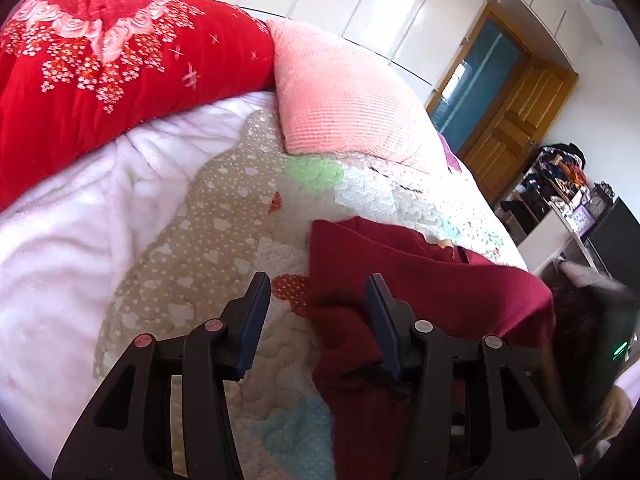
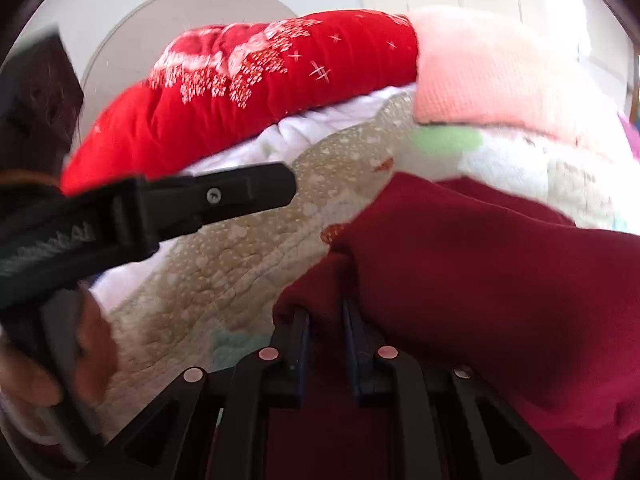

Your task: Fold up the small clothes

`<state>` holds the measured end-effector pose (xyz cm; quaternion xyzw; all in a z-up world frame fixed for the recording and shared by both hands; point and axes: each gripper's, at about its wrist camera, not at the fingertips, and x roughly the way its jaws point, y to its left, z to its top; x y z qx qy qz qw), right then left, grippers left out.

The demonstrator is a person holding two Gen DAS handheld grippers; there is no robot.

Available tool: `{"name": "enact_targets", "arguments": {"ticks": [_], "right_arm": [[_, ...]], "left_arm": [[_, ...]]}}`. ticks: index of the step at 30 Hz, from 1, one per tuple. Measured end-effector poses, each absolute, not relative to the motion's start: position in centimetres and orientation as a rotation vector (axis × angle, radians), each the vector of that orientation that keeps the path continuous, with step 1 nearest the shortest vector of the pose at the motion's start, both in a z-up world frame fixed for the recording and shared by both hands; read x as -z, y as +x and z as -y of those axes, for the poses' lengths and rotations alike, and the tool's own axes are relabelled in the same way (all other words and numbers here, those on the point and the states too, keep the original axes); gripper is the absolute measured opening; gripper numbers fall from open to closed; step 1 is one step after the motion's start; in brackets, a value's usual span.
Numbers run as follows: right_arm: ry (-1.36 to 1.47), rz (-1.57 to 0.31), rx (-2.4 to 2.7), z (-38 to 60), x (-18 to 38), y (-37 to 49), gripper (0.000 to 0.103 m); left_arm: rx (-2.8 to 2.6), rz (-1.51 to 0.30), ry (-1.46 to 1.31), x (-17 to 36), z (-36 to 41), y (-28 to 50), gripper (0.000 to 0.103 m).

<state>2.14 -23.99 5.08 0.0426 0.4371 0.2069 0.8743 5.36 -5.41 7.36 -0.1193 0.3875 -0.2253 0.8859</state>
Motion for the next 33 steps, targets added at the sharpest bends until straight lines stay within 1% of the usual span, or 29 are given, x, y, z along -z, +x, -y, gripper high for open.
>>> {"name": "enact_targets", "arguments": {"ticks": [1,3,5,7,8,9,10,11,15,16,17,18,19,21,22,23,25,27,29,31,32,33], "right_arm": [[0.133,-0.913,-0.428,25.9,-5.8,1.0,0.026],[0.175,-0.888,-0.386,28.9,-6.9,-1.1,0.039],[0.217,-0.805,-0.332,33.1,-8.9,-4.9,0.046],[0.225,-0.742,-0.222,37.0,-10.0,-8.0,0.063],[0.212,-0.715,-0.138,38.9,-10.3,-9.4,0.068],[0.202,-0.692,-0.037,41.0,-10.2,-10.6,0.075],[0.210,-0.685,0.018,42.4,-9.9,-11.0,0.078],[0.239,-0.692,0.075,44.2,-9.3,-11.3,0.078],[0.395,-0.803,0.106,48.7,-5.5,-9.1,0.078],[0.411,-0.810,0.086,49.0,-4.9,-8.4,0.075],[0.417,-0.816,0.088,49.4,-4.7,-8.1,0.069],[0.428,-0.824,0.088,49.9,-4.6,-7.9,0.036],[0.482,-0.820,0.033,50.3,-4.9,-7.8,0.009],[0.543,-0.790,-0.049,50.4,-6.3,-7.5,0.007],[0.590,-0.779,-0.114,50.6,-7.4,-7.2,0.007],[0.638,-0.769,-0.143,50.7,-8.1,-6.5,0.007],[0.717,-0.769,-0.119,52.3,-9.2,-5.8,0.007],[0.685,-0.838,0.021,53.9,-8.9,-3.9,0.007],[0.570,-0.898,0.229,55.7,-7.3,-2.1,0.008],[0.534,-0.952,0.259,56.0,-6.7,-1.5,0.010],[0.527,-0.951,0.257,55.8,-7.0,-1.8,0.010],[0.510,-0.909,0.247,55.1,-7.7,-2.6,0.011]], "left_arm": [[0.478,-0.809,-0.244,-7.3,5.8,5.3,0.049],[0.500,-0.809,-0.235,-7.3,6.5,5.0,0.049],[0.510,-0.807,-0.231,-7.3,6.9,4.8,0.049],[0.512,-0.810,-0.228,-7.1,7.2,4.7,0.049],[0.510,-0.814,-0.227,-7.0,7.3,4.7,0.049],[0.507,-0.818,-0.227,-6.9,7.3,4.7,0.049],[0.505,-0.822,-0.228,-6.7,7.3,4.7,0.049],[0.502,-0.826,-0.230,-6.6,7.3,4.7,0.049],[0.497,-0.830,-0.237,-6.4,7.4,4.8,0.049],[0.497,-0.827,-0.234,-6.4,7.3,4.8,0.049],[0.498,-0.825,-0.232,-6.4,7.4,4.7,0.049],[0.505,-0.819,-0.230,-6.4,7.5,4.6,0.049],[0.510,-0.812,-0.229,-6.5,7.5,4.6,0.049],[0.521,-0.800,-0.228,-6.7,7.8,4.4,0.049],[0.529,-0.796,-0.227,-6.7,8.0,4.3,0.052],[0.534,-0.794,-0.226,-6.6,8.2,4.3,0.058],[0.533,-0.794,-0.214,-6.3,8.8,4.2,0.060],[0.534,-0.820,-0.185,-5.6,9.7,4.3,0.060],[0.530,-0.844,-0.156,-5.0,10.4,4.4,0.060],[0.521,-0.856,-0.127,-4.6,10.8,4.5,0.060],[0.521,-0.859,-0.128,-4.6,10.8,4.5,0.060],[0.522,-0.860,-0.135,-4.6,10.7,4.5,0.060]]}}
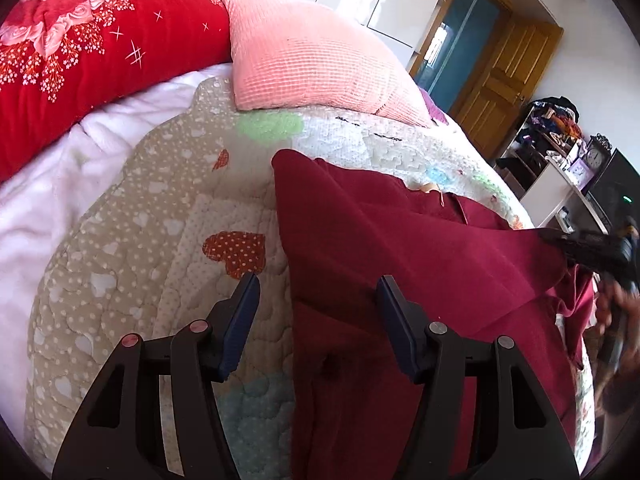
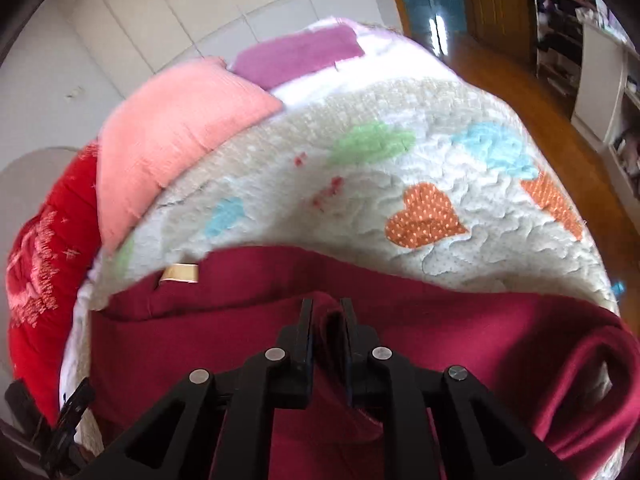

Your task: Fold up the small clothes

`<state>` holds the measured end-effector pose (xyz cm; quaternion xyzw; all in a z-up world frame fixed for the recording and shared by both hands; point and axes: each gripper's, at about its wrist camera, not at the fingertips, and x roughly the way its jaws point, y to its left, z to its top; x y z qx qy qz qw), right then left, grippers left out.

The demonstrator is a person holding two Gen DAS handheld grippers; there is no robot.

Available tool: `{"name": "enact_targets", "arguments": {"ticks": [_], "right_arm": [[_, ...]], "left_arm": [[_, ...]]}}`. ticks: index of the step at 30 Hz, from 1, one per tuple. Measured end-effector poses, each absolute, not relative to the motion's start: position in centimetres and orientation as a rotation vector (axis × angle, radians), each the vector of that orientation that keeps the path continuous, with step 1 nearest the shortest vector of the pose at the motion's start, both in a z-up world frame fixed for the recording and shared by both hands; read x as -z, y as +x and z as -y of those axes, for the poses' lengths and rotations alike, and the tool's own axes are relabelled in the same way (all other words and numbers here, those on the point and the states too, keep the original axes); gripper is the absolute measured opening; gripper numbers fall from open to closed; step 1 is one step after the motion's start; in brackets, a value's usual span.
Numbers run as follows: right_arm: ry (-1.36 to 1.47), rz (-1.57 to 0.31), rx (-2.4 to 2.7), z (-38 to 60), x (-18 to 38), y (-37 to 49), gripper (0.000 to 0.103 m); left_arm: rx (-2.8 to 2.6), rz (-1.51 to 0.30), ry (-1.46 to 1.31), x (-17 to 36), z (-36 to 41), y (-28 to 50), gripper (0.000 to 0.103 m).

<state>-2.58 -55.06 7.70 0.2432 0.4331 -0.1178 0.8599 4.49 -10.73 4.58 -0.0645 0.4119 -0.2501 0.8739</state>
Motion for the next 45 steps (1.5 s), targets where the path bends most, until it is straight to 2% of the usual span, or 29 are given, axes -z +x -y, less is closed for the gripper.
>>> {"name": "enact_targets", "arguments": {"ticks": [2,5,12,14,16,18,21,23,25,27,30,33,34,35,36,37,42,45], "right_arm": [[0.431,-0.840,0.226,53.0,-9.0,-4.3,0.016],[0.389,-0.800,0.132,50.4,-9.0,-6.2,0.016],[0.273,-0.947,0.221,49.4,-3.7,-3.3,0.017],[0.289,-0.879,0.284,50.5,-5.6,-4.5,0.017],[0.251,-0.808,0.371,51.3,-7.5,-5.7,0.027],[0.234,-0.778,0.415,51.8,-8.6,-6.7,0.033],[0.345,-0.770,0.197,50.8,-9.2,-7.3,0.033],[0.397,-0.786,0.000,48.6,-9.1,-6.8,0.034],[0.387,-0.822,-0.194,44.6,-8.4,-5.5,0.041],[0.318,-0.853,-0.302,40.2,-7.7,-4.3,0.046],[0.133,-0.901,-0.386,33.1,-6.2,-3.3,0.046],[-0.067,-0.899,-0.382,27.7,-5.1,-1.8,0.046],[-0.125,-0.898,-0.344,26.5,-4.6,-0.7,0.042],[-0.134,-0.900,-0.338,25.7,-4.4,0.1,0.034],[-0.117,-0.903,-0.341,25.2,-4.5,1.0,0.016],[-0.088,-0.895,-0.338,25.0,-4.7,1.8,0.013],[0.028,-0.887,-0.417,21.3,-5.1,4.6,0.013],[0.000,-0.901,-0.401,20.3,-4.9,3.7,0.013]], "left_arm": [[0.524,-0.844,-0.152,-4.9,10.5,4.4,0.060],[0.541,-0.778,-0.165,-6.0,10.5,3.5,0.060],[0.604,-0.736,-0.119,-6.8,12.1,2.4,0.067],[0.600,-0.747,-0.111,-6.6,12.2,2.6,0.067],[0.592,-0.764,-0.132,-6.3,12.0,3.0,0.067],[0.598,-0.775,-0.146,-6.3,11.7,3.2,0.067],[0.572,-0.751,-0.114,-6.8,11.2,3.0,0.067],[0.532,-0.737,-0.098,-7.1,10.7,3.1,0.067],[0.484,-0.732,-0.102,-7.4,9.7,3.4,0.067],[0.437,-0.735,-0.131,-7.5,8.4,3.9,0.067],[0.367,-0.771,-0.219,-7.2,5.9,5.1,0.067],[0.340,-0.796,-0.269,-6.9,4.4,5.6,0.067],[0.334,-0.798,-0.279,-6.8,4.2,5.7,0.067],[0.328,-0.797,-0.282,-6.8,4.0,5.7,0.067],[0.321,-0.791,-0.286,-6.9,3.8,5.7,0.067],[0.318,-0.785,-0.290,-7.1,3.7,5.6,0.067],[0.305,-0.757,-0.328,-7.9,2.8,5.6,0.067],[0.321,-0.766,-0.312,-7.9,3.5,5.5,0.067]]}}
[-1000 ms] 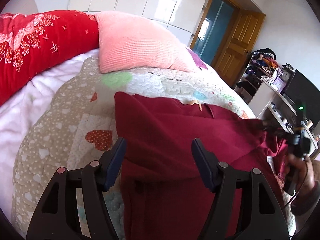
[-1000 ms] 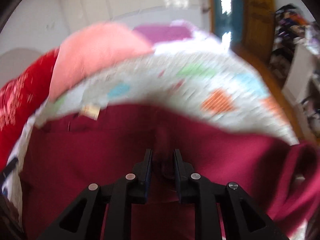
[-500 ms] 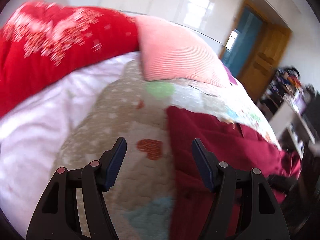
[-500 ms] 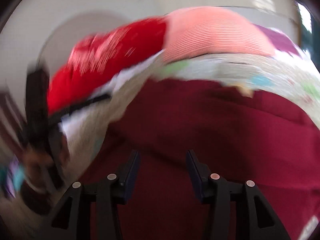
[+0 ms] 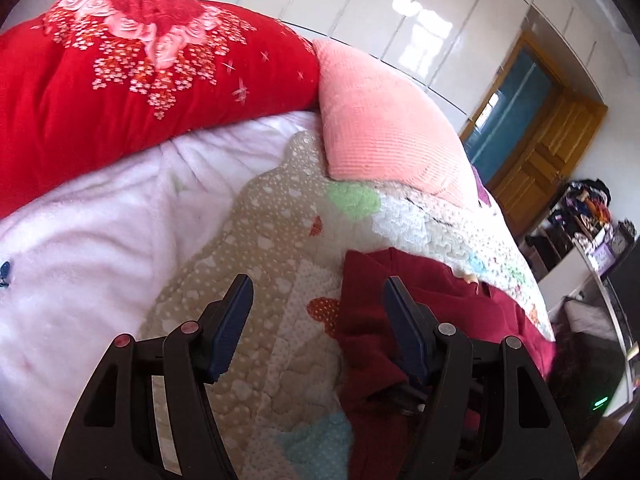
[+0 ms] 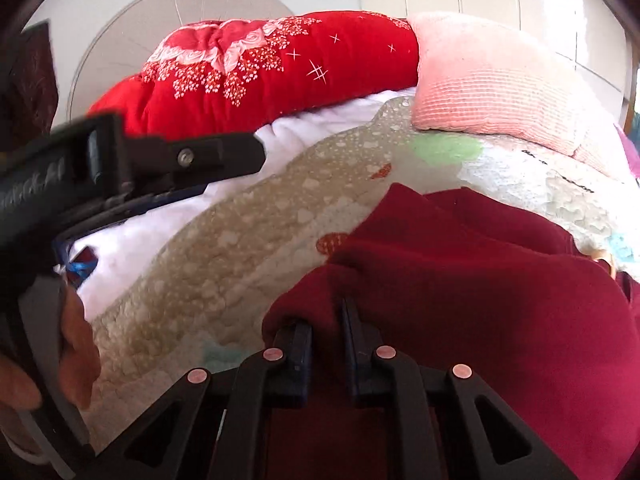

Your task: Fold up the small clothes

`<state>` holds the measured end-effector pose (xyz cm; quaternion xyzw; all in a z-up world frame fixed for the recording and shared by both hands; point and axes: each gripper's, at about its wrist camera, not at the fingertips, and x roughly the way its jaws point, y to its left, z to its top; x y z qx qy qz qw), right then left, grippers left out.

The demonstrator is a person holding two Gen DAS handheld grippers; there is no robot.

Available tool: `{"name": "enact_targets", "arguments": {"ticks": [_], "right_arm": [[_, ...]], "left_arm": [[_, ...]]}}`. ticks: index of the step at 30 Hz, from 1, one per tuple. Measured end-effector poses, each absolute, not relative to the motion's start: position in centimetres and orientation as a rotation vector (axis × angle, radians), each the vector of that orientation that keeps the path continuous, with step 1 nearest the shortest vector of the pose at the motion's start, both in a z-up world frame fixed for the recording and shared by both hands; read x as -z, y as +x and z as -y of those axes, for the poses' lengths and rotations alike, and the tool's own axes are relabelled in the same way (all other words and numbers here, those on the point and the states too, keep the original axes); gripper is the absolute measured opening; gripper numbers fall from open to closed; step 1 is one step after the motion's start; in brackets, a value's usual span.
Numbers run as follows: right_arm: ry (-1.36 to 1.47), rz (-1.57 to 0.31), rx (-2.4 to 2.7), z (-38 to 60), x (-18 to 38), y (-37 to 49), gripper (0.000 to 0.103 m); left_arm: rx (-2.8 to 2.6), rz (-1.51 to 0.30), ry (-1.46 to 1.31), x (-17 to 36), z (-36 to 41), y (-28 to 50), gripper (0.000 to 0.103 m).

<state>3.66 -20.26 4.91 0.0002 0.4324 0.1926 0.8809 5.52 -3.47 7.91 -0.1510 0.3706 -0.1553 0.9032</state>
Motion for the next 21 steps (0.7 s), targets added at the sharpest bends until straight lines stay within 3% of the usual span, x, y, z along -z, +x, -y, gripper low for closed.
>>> {"name": "enact_targets", "arguments": {"ticks": [2,4,9,13,16,21], "right_arm": [[0.052,-0.909,-0.426,21.8,-5.9,2.6,0.018],[0.133,-0.885,-0.414,24.6,-7.6,0.0,0.043],[0.199,-0.789,-0.196,34.3,-9.4,-4.6,0.044],[0.170,-0.897,0.116,41.5,-6.2,-4.2,0.044],[0.308,-0.976,0.140,44.8,-3.5,-3.7,0.043],[0.368,-0.914,0.128,46.7,-7.9,-7.7,0.044]], "left_arm": [[0.343,-0.775,-0.299,-7.8,4.3,5.4,0.067],[0.391,-0.777,-0.298,-7.8,5.2,5.0,0.067],[0.464,-0.793,-0.247,-7.3,7.9,4.4,0.067],[0.491,-0.907,-0.178,-4.5,10.5,5.0,0.067],[0.479,-0.986,-0.133,-2.5,11.7,5.4,0.067],[0.492,-0.981,-0.196,-2.9,10.8,5.4,0.067]]}}
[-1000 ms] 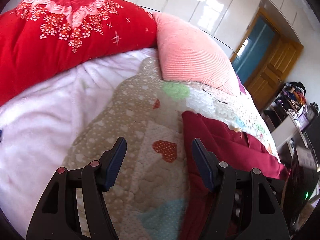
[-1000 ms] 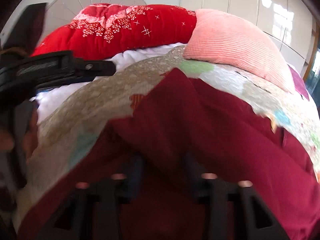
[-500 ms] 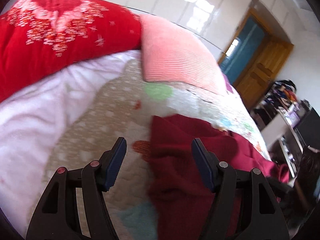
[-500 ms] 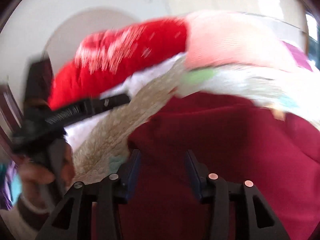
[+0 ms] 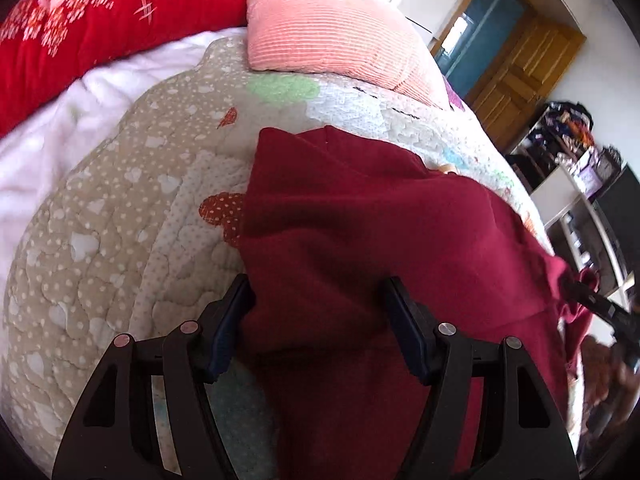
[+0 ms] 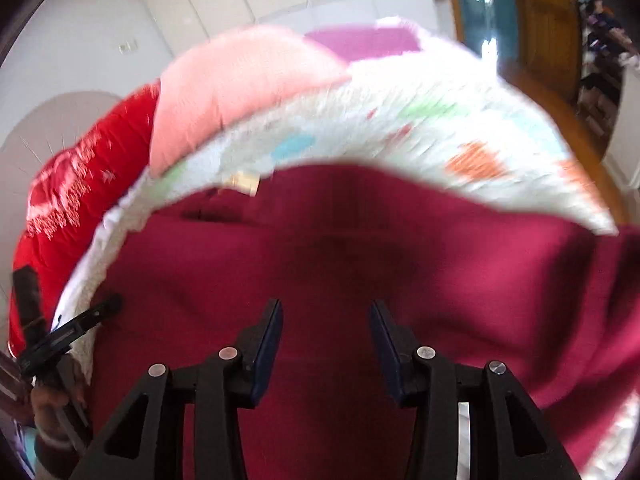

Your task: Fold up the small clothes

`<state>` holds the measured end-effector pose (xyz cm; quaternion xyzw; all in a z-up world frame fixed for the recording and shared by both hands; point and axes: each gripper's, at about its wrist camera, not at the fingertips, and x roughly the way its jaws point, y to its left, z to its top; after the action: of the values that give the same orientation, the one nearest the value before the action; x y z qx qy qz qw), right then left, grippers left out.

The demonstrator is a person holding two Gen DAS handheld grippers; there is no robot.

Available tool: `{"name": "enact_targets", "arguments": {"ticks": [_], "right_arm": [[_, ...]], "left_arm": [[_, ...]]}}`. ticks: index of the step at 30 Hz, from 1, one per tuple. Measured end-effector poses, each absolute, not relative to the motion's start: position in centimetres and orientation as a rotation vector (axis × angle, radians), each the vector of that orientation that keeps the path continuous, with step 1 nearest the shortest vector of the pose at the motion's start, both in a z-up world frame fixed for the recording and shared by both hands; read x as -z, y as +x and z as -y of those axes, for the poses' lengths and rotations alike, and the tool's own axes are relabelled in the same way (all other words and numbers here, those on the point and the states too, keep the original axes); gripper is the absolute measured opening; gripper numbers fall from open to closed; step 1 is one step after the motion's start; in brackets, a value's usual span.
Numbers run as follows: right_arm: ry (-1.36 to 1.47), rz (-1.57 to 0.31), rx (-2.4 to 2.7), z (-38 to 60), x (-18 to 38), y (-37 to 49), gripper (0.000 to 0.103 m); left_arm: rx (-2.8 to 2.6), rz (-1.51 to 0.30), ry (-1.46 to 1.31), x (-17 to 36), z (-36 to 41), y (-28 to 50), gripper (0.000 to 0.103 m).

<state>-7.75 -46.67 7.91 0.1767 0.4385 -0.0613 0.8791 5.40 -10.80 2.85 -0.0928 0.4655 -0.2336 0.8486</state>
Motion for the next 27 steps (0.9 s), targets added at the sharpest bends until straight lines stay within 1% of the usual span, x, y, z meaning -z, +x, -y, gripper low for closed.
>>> {"name": "enact_targets", "arguments": {"ticks": [1,2,5,9,11,12,14,17,18,19,20,21,23,27], "right_arm": [[0.346,-0.887,0.192,47.4,-9.1,-9.6,0.048],[0.336,-0.881,0.239,47.9,-9.5,-10.7,0.050],[0.386,-0.909,0.307,50.1,-9.4,-14.4,0.050],[0.435,-0.920,0.447,52.2,-8.3,-19.7,0.051],[0.469,-0.917,0.519,53.2,-7.4,-21.8,0.056],[0.477,-0.922,0.554,54.0,-7.0,-22.5,0.061],[0.521,-0.941,0.632,55.5,-5.7,-24.1,0.062],[0.569,-0.875,0.629,56.4,-4.4,-24.9,0.063],[0.526,-0.869,0.609,56.2,-4.4,-24.5,0.060],[0.499,-0.872,0.594,56.1,-4.5,-24.2,0.041],[0.469,-0.866,0.579,56.3,-4.9,-24.0,0.026],[0.476,-0.853,0.568,56.7,-5.2,-23.8,0.005],[0.509,-0.804,0.560,58.2,-7.1,-23.8,0.005],[0.403,-0.656,0.566,59.2,-15.3,-23.0,0.005]], "left_arm": [[0.494,-0.983,-0.208,-2.8,10.6,5.4,0.067],[0.493,-0.983,-0.212,-2.9,10.5,5.4,0.067],[0.485,-0.976,-0.203,-3.3,10.7,5.1,0.067],[0.480,-0.969,-0.191,-3.3,10.8,5.0,0.067],[0.480,-0.971,-0.193,-3.3,10.8,5.1,0.067],[0.479,-0.971,-0.193,-3.3,10.8,5.1,0.067],[0.478,-0.971,-0.194,-3.3,10.7,4.9,0.067],[0.478,-0.973,-0.191,-3.3,10.7,5.0,0.067],[0.478,-0.972,-0.190,-3.4,10.7,5.0,0.067],[0.478,-0.971,-0.190,-3.4,10.7,5.0,0.067],[0.478,-0.969,-0.192,-3.5,10.6,5.0,0.067],[0.477,-0.965,-0.194,-3.6,10.5,5.0,0.067],[0.470,-0.956,-0.196,-3.9,10.3,5.0,0.067],[0.464,-0.916,-0.219,-5.3,9.3,5.0,0.067]]}}
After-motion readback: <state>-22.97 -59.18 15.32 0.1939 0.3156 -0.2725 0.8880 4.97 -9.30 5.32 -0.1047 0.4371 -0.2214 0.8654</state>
